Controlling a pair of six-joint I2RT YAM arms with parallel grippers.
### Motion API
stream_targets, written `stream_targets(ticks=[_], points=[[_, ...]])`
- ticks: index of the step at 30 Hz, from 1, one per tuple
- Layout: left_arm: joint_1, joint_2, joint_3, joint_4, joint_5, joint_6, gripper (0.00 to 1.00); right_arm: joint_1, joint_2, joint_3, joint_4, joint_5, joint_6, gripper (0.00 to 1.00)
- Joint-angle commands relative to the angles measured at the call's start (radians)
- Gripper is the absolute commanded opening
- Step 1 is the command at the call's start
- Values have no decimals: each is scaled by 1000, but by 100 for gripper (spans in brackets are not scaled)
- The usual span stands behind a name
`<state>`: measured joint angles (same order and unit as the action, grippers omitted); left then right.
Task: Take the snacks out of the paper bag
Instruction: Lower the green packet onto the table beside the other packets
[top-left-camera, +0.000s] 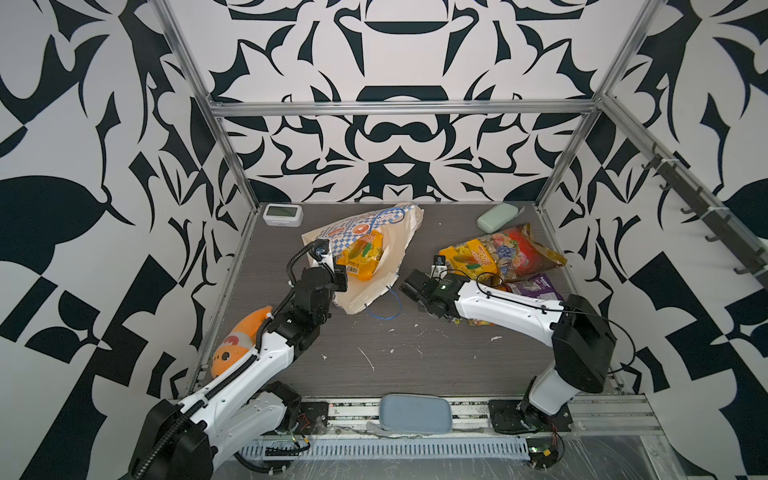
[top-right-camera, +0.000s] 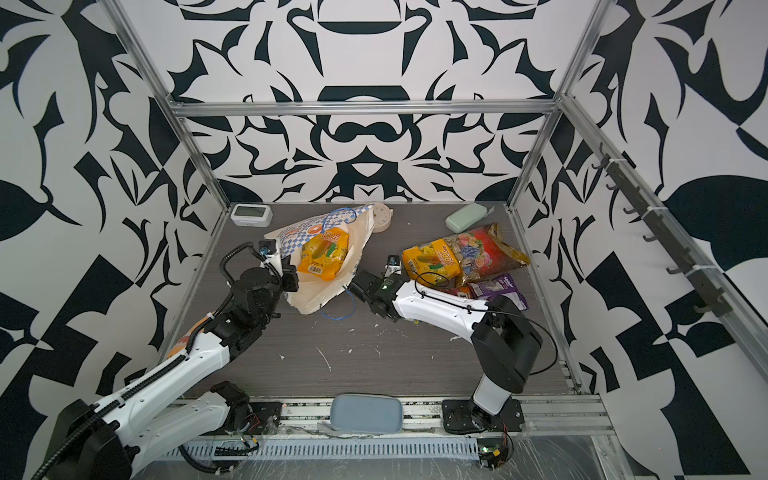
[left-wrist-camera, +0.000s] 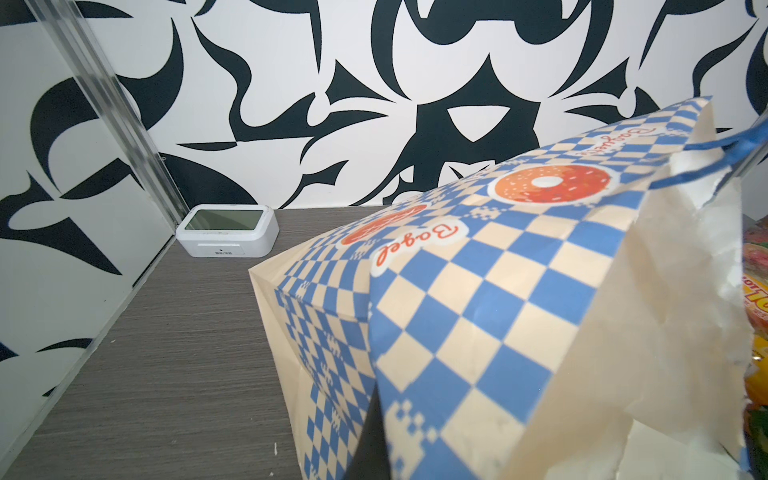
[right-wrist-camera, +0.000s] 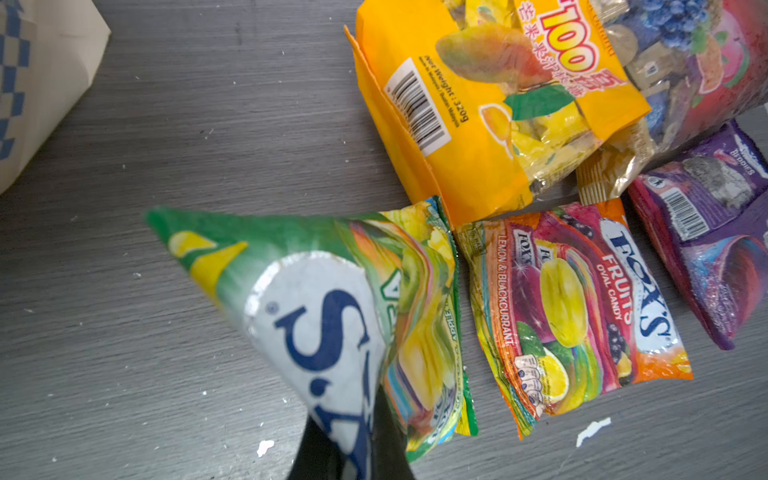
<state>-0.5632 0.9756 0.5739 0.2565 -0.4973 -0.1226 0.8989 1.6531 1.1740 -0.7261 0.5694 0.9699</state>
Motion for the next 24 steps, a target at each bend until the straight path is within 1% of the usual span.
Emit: stream_targets(ticks=[1,2,3,5,9,11,14,15,19,22,23,24], points=[[-1,-2,19,12,7,1,0,-2,1,-14,-1,57,31,5],[-1,-2,21,7,7,2,0,-2,3,-17,1,59,36,14],[-1,-4,21,3,6,3,0,-1,4,-24,-1,71,40,19],[-2,-2,24,-4,6,5,0,-2,-4,-36,-4,91,48,22],[-2,-2,29,-17,2,6,0,-2,-30,-42,-4,123,29,41],[-3,-3,27,-13,1,3,0,-2,-43,-41,16,120,-3,46],[-1,1,27,-7,-2,1,0,-2,-75,-36,36,119,-49,49],[-1,6,30,-9,-5,3,0,0,-94,-44,63,107,-76,56],[-2,18,41,-19,-6,2,0,1,-178,-88,180,61,-178,57],[-1,24,43,-21,-18,-7,0,1,-256,-149,316,8,-298,59],[-1,27,45,-25,-18,-9,0,1,-282,-169,352,-12,-332,59],[-1,29,48,-29,-16,-9,0,0,-302,-191,408,-58,-372,59]])
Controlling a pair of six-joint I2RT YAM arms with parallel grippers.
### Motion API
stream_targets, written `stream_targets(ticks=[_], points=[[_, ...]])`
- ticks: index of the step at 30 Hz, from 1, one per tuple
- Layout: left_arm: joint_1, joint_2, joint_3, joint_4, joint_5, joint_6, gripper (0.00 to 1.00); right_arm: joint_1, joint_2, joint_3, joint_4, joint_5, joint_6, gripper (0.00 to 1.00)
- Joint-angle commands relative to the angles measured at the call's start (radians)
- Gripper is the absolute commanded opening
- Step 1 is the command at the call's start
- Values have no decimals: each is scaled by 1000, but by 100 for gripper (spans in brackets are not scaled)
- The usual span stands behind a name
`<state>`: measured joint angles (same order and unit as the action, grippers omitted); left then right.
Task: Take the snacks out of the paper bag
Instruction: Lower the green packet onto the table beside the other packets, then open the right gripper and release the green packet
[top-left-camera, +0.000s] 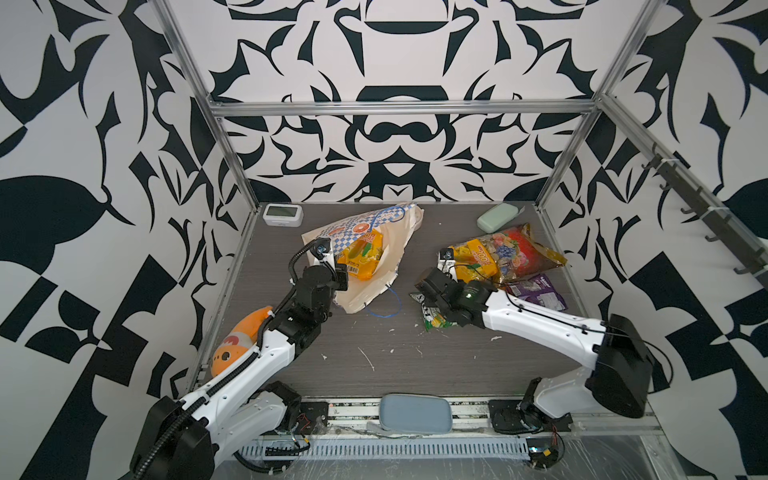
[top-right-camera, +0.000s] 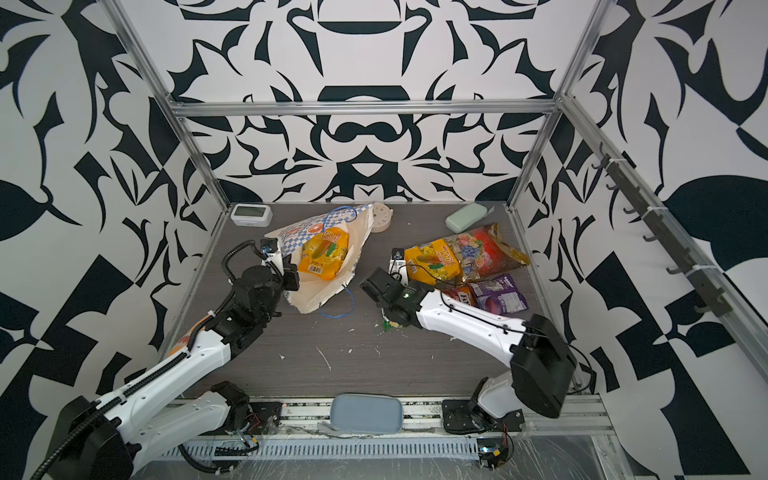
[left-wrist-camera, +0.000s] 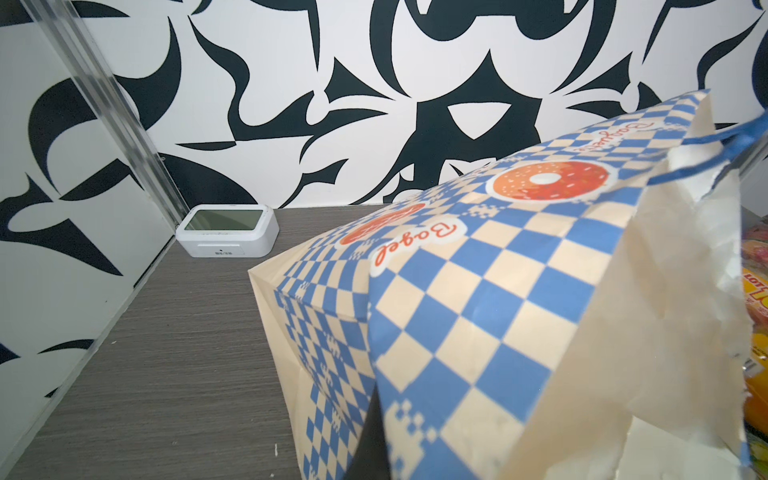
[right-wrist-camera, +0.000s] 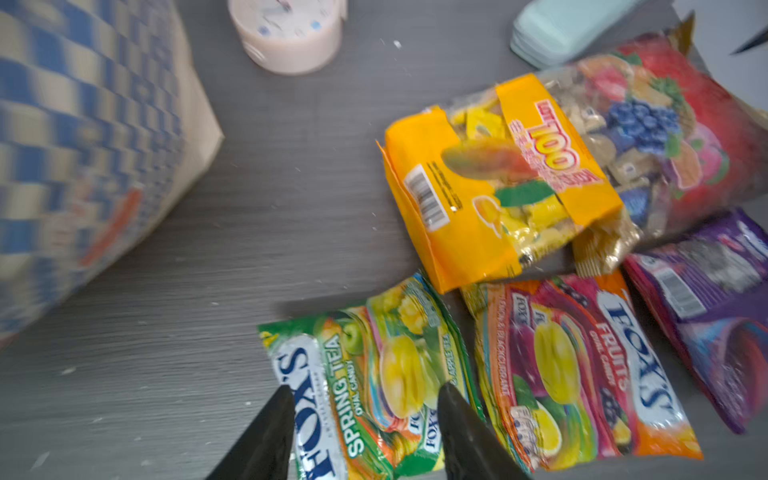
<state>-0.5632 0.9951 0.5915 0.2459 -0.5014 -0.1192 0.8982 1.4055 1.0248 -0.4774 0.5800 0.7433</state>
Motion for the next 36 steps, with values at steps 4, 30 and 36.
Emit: stream_targets(ticks=[4,30,36], points=[[-1,17,35,-21,-10,-22,0,-1,-77,-88,244,-154,-238,47],[-2,19,31,-22,-39,-40,0,-110,217,-81,146,-200,-162,0],[-1,18,30,-15,-36,-30,0,-119,157,-73,201,-254,-193,0]])
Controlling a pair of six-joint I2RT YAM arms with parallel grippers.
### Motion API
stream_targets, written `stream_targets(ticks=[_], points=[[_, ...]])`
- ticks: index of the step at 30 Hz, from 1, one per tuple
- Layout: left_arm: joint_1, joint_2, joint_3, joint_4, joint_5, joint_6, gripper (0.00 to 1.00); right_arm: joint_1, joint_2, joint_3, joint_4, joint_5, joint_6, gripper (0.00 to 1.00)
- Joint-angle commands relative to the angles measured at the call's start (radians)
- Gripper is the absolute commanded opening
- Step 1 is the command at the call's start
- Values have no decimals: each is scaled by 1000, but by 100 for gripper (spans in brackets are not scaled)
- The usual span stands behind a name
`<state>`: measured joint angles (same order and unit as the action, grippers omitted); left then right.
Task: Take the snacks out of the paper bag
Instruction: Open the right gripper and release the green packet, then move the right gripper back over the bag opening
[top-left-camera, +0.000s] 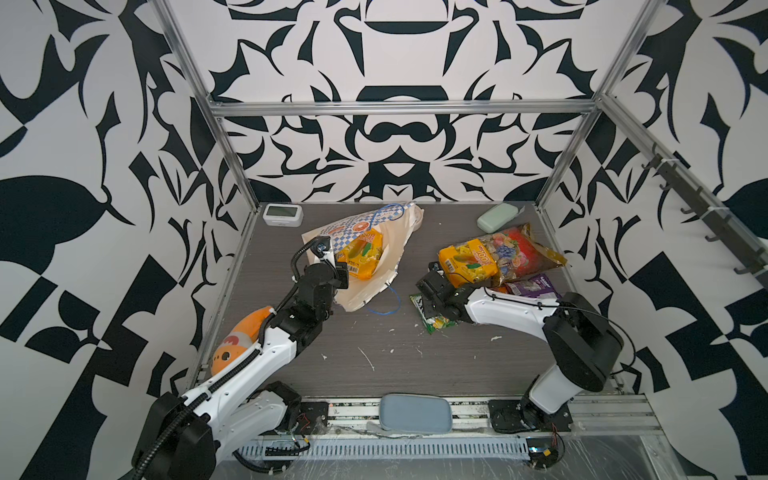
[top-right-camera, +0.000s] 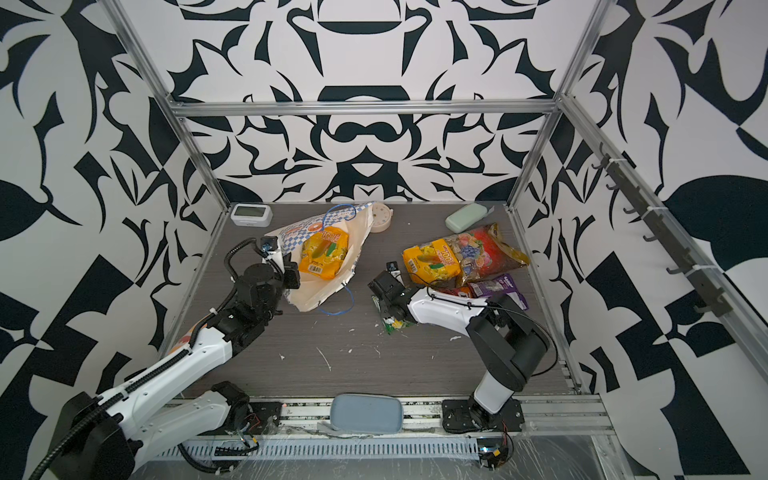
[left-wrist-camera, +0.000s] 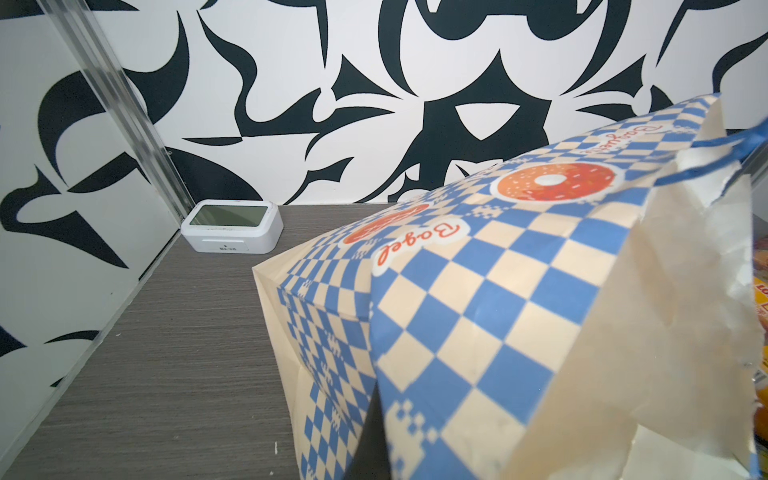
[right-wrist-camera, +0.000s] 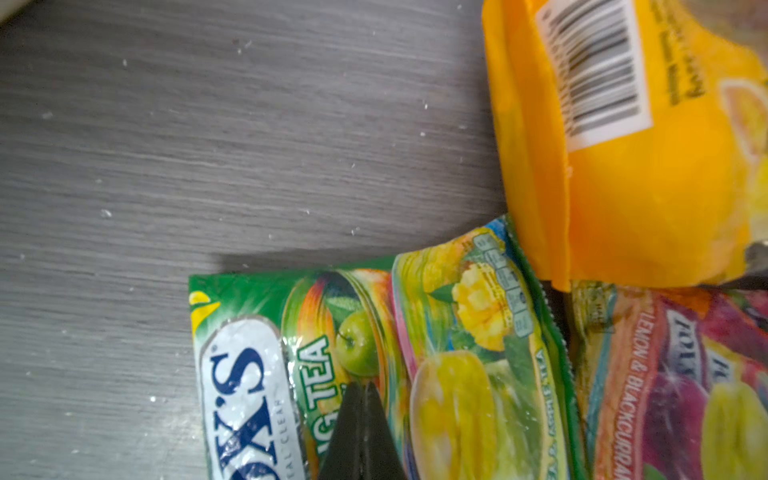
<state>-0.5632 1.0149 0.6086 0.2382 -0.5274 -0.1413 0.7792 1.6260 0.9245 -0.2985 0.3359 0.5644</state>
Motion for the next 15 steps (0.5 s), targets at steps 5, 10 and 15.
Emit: stream_targets(ticks=[5,10,15], points=[[-1,5,15,-6,-2,-7,0,1,-120,-39,244,-351,-124,0],[-1,7,11,9,-2,-6,0,9,5,2,180,-339,-128,0],[-2,2,18,4,0,-6,0,9,59,19,175,-209,-101,0]])
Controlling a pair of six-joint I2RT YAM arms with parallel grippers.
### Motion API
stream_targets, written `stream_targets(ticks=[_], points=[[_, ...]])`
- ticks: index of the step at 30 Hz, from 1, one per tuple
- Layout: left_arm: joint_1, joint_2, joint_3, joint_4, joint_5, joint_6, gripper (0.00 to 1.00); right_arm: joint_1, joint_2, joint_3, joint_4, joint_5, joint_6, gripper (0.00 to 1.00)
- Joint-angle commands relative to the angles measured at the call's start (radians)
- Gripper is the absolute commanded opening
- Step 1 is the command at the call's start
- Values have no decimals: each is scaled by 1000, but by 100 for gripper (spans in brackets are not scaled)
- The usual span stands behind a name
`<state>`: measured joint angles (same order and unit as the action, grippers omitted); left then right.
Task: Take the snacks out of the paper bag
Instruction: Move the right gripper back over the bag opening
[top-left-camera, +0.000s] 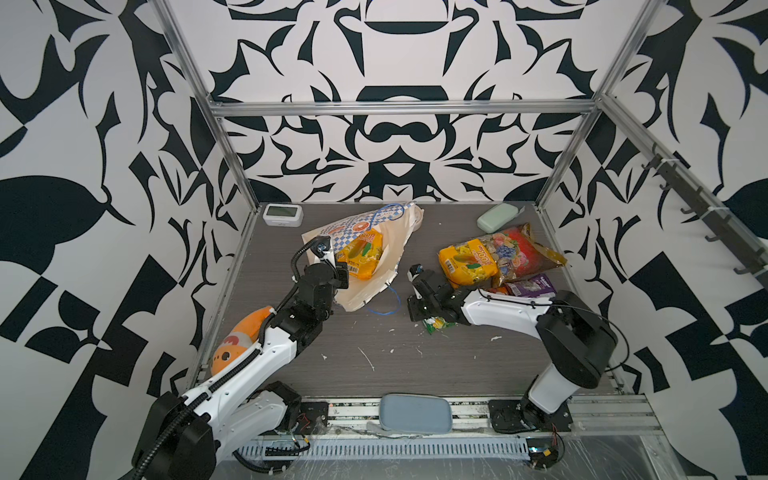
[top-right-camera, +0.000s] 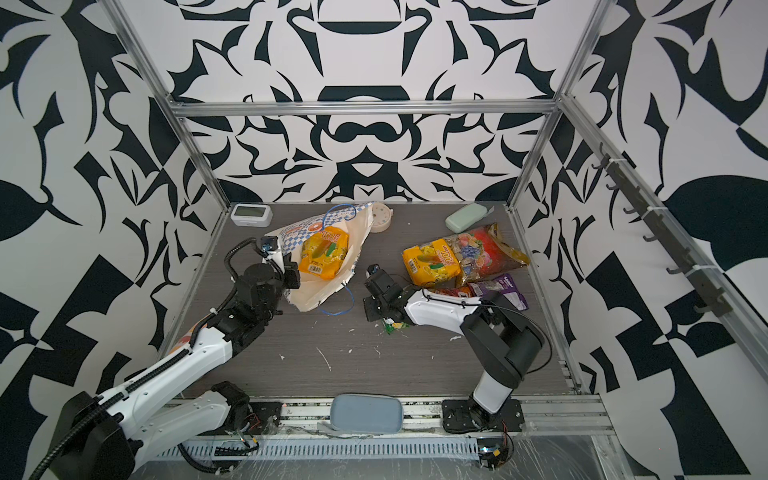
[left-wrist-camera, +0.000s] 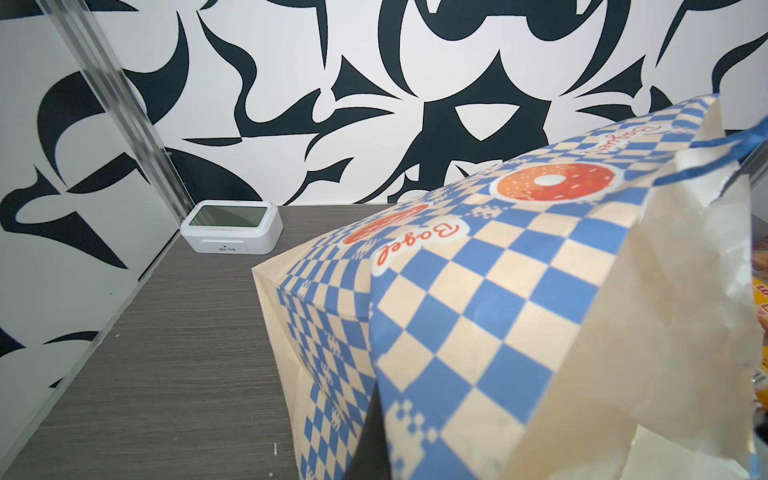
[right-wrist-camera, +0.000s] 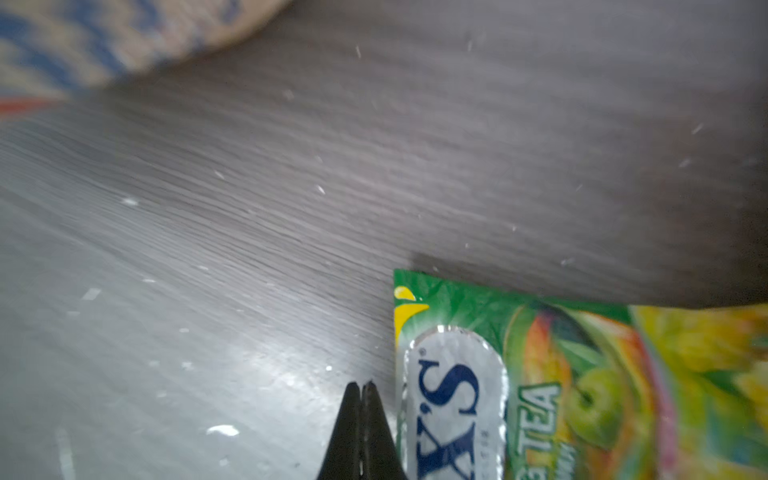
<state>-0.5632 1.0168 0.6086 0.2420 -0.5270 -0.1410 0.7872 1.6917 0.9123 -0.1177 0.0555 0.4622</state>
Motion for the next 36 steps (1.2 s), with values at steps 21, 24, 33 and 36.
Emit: stream_targets(ticks=[21,24,33,36], points=[[-1,-1,6,35,27,4,0,-3,-318,199,188,-124,-307,10],[-1,6,5,40,34,0,0,-3,-176,313,182,-164,-256,10],[-1,2,7,49,42,-5,0,-4,149,496,244,-72,-80,15],[-1,8,7,59,36,-4,0,9,211,456,416,-113,-83,19]])
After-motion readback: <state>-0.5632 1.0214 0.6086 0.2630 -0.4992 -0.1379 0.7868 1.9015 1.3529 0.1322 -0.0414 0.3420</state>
